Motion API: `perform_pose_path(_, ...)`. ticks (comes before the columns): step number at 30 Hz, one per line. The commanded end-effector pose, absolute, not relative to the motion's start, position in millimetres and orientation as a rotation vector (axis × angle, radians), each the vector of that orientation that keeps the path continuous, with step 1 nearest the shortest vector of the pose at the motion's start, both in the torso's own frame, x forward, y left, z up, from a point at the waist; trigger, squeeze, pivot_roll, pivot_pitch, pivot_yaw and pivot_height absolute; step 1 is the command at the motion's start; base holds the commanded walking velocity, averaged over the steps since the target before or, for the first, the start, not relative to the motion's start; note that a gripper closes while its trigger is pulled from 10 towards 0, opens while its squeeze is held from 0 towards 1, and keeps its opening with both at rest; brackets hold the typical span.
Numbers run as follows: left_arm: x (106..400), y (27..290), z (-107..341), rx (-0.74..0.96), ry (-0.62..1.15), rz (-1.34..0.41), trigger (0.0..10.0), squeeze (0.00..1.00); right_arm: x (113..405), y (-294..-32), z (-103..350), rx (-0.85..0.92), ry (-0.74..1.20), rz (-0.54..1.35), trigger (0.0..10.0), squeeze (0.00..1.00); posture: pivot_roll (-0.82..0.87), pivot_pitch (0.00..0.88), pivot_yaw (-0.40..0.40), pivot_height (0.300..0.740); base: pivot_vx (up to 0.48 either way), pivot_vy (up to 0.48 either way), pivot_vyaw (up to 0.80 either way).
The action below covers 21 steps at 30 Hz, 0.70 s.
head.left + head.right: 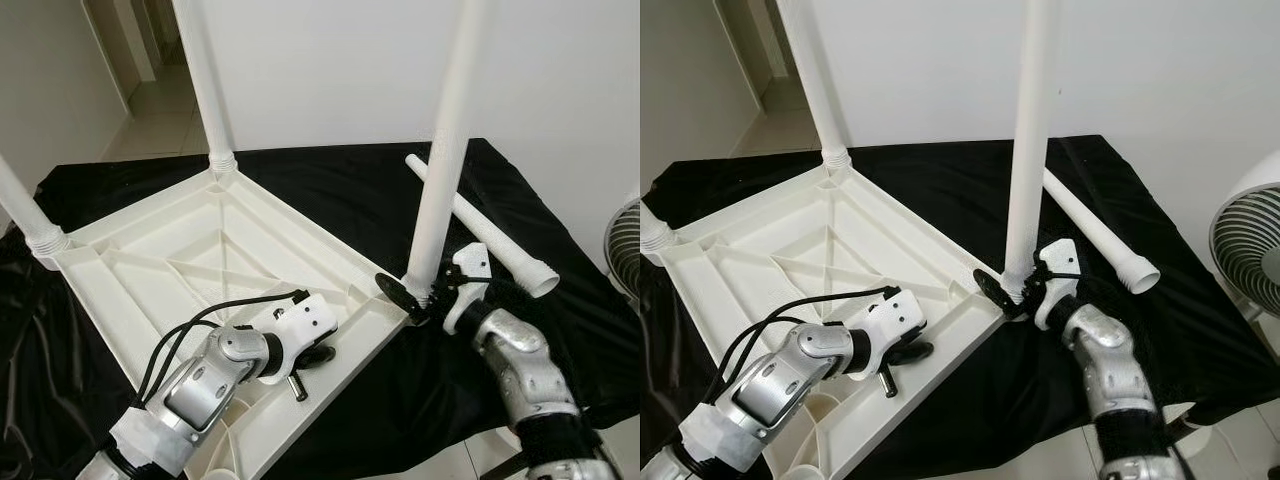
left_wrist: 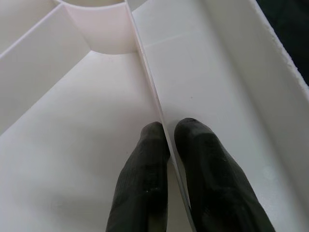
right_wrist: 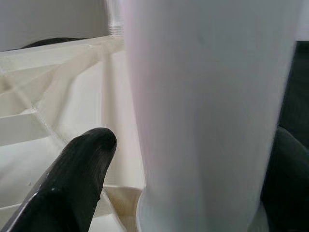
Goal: Building children table
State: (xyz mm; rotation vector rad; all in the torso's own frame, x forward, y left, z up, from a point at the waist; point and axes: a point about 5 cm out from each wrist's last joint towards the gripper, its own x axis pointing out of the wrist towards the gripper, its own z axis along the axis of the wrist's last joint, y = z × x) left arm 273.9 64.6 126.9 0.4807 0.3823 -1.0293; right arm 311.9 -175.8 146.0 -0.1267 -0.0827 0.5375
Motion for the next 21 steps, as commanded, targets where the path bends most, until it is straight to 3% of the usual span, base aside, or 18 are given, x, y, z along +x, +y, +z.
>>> perform_pose_path(1,281,86,117,0.508,0.432,-0.871,10.0,0.0,309,-170,139,-0.116,-0.058,0.428,10.0,0.0,0.05,0.042,0.044,0.74,0.0,0.0,0.0)
perform_pose_path(5,280,86,117,0.508,0.431,-0.876,10.0,0.0,305,-160,136,-0.103,-0.086,0.25,10.0,0.0,0.04,0.05,0.046,0.74,0.0,0.0,0.0)
perform_pose_path(14,280,83,117,0.506,0.427,-0.892,10.0,0.0,304,-143,150,-0.083,-0.155,0.063,10.0,0.0,0.04,0.056,0.052,0.74,0.0,0.0,0.0)
perform_pose_path(21,280,83,118,0.506,0.425,-0.896,10.0,0.0,307,-137,170,-0.078,-0.214,0.047,10.0,0.0,0.04,0.057,0.047,0.74,0.0,0.0,0.0)
